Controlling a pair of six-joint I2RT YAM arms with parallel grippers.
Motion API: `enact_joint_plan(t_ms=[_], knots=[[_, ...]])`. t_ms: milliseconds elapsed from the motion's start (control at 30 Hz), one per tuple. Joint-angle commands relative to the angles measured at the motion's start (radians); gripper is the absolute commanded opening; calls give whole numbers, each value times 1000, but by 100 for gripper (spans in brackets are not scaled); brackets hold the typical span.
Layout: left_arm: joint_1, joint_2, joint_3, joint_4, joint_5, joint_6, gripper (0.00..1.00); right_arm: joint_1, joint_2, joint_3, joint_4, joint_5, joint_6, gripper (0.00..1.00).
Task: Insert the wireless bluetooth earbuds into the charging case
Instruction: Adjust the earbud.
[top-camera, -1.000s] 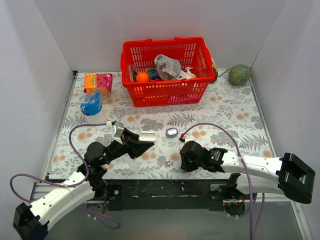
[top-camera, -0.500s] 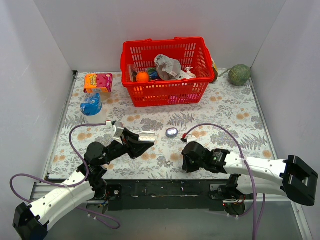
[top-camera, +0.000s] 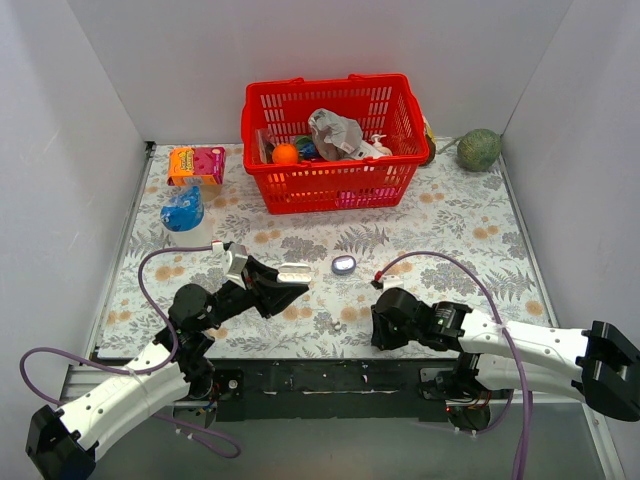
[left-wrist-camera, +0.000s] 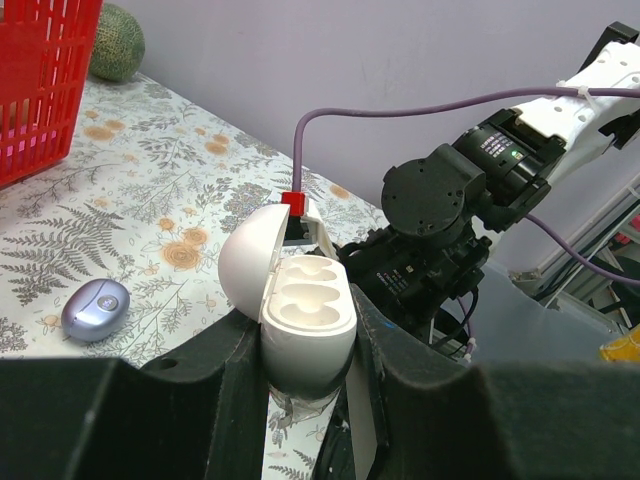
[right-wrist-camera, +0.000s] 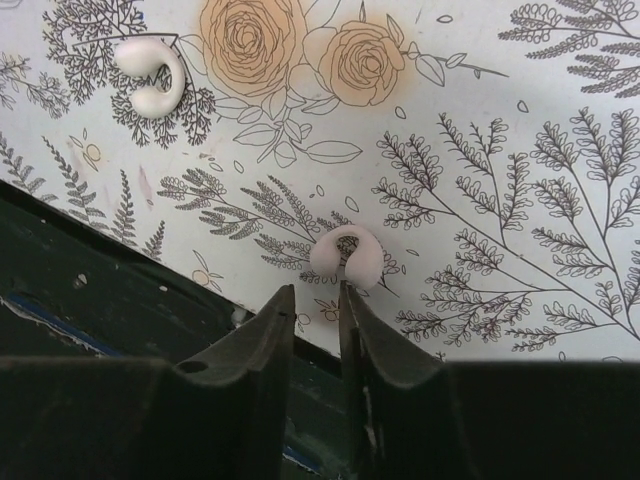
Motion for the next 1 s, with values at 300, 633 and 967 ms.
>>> enact_joint_plan(t_ms=[300, 633, 967], knots=[[2, -7, -6, 8, 6, -1, 0, 7, -61, 57, -72, 133, -27, 43], [2, -6, -1, -2, 5, 2, 0, -11, -12, 39, -52, 110, -45, 45], [2, 1, 2, -2, 9, 2, 0, -21, 66, 8, 15, 58, -48, 43]])
